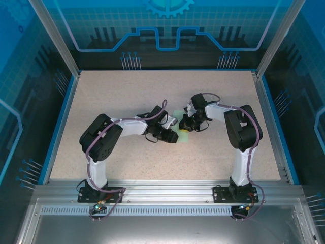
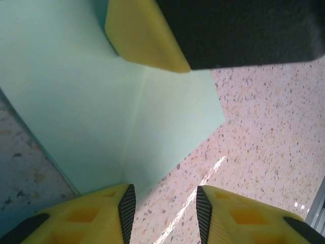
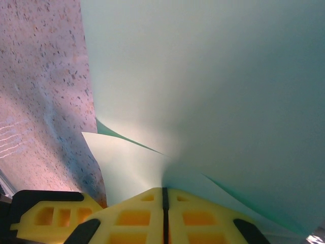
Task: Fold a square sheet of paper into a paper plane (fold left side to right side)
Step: Fold the triangle a second time at the center of the table.
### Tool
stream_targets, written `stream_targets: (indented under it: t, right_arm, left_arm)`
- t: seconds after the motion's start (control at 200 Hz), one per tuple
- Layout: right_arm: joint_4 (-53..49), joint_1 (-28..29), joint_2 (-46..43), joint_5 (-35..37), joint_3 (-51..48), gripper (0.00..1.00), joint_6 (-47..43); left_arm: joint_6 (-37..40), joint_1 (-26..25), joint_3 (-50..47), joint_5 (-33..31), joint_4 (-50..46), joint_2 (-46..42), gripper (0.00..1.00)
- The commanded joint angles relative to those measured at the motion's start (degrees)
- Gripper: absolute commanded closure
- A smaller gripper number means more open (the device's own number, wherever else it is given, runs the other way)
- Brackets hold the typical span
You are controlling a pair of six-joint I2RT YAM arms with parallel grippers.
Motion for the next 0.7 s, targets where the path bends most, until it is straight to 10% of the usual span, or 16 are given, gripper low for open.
stream_targets:
  t: [0.0,0.475,0.695]
  right_arm:
    - [-3.7,0.1,2.5,3.2,0.3,0.91,-1.1]
    - [0.1,-0.7,-0.5,-3.8,0.3,0.9,-1.3]
    - [-0.1,-2.1,-6.8,-3.7,0.4,0.7,-3.1]
  left_arm:
    - [-0.7,0.8,-4.9,-1.1,-4.4,-1.7,0.59]
    - [-3.7,2.4,-9.4,-0.6,-2.4,-13.5,0.53]
    - [-8.2,3.2,-7.0,-4.0,1.1,-12.7,0.44]
